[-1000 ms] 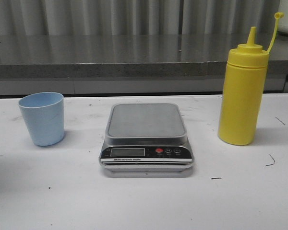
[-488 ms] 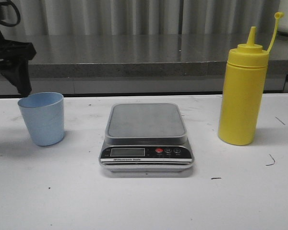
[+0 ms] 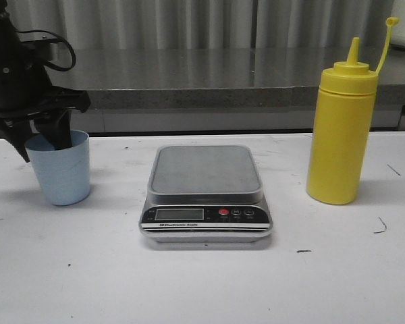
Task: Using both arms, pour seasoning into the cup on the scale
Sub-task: 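Lower the left gripper onto the light blue cup and grasp its rim, then lift the blue cup with the left gripper and carry it over the scale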
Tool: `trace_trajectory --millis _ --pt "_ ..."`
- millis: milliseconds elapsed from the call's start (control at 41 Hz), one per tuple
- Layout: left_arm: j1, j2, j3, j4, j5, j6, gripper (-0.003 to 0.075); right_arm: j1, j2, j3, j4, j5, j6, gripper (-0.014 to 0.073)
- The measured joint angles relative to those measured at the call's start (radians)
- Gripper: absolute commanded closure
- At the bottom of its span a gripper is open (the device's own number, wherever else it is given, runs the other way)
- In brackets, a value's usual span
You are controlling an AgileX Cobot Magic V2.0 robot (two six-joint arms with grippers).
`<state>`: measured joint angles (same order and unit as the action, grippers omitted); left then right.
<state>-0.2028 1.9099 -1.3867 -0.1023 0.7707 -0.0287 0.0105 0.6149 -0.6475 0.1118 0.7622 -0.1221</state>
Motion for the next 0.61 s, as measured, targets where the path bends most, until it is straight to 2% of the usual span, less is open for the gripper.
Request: trace_trajectory --millis 220,610 --pt "0.0 0.0 -0.025 0.002 0.017 0.0 0.0742 0.0 0.0 0.0 0.0 0.002 0.0 0.0105" --pt "-0.032 -0.07 -0.166 0.008 0.156 0.002 0.074 0.0 0.0 0.0 0.0 0.003 0.0 0.0105"
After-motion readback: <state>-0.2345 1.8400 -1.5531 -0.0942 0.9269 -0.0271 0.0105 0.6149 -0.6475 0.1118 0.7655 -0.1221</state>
